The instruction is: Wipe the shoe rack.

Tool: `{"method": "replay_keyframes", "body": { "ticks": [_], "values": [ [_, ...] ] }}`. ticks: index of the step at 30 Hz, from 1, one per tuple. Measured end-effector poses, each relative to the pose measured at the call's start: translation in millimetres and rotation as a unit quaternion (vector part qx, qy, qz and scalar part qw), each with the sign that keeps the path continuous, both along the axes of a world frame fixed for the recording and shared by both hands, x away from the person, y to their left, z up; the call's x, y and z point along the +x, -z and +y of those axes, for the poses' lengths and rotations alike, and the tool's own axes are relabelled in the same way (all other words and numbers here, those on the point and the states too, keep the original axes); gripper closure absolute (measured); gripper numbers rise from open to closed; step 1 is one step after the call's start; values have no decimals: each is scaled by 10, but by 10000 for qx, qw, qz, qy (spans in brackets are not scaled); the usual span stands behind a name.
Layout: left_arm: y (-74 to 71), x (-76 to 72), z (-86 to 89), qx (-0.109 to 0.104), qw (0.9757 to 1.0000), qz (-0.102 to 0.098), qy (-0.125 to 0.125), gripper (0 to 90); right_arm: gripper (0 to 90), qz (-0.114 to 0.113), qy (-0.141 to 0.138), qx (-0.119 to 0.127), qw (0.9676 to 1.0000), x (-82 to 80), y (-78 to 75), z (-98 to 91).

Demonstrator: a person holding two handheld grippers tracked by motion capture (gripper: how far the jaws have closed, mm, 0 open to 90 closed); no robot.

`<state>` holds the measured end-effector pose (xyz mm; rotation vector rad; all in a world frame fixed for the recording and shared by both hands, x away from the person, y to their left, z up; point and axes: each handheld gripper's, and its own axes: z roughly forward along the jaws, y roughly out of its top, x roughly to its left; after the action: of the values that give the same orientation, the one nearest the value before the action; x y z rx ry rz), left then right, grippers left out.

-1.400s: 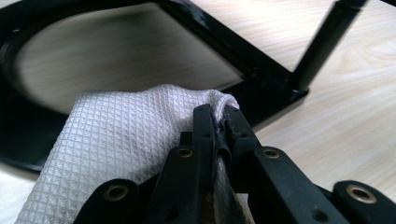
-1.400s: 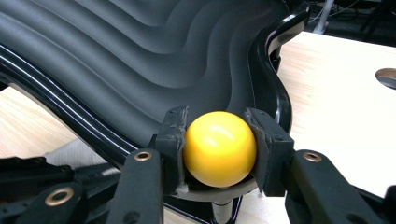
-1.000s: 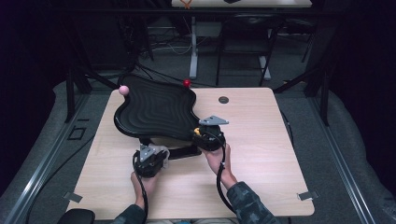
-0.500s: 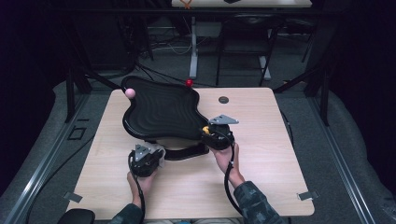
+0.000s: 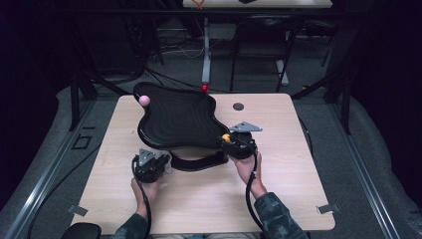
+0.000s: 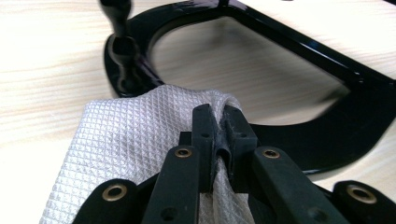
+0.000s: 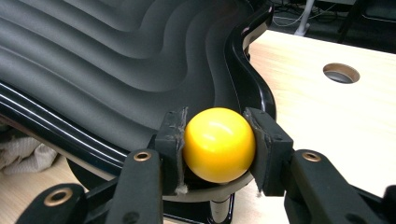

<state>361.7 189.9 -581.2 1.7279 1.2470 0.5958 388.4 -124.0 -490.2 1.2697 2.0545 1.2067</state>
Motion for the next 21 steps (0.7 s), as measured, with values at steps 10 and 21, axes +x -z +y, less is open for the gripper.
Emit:
{"method": "replay_keyframes", "body": {
  "ticks": [10, 21],
  "values": [
    [-52, 231, 286, -21, 9987, 398, -319, 839, 597, 23, -36, -11, 10000, 32, -3, -135],
    [-457, 448, 546, -112, 9963, 474, -708, 839, 520, 137, -3, 40, 9999, 105, 16, -174]
  ]
}}
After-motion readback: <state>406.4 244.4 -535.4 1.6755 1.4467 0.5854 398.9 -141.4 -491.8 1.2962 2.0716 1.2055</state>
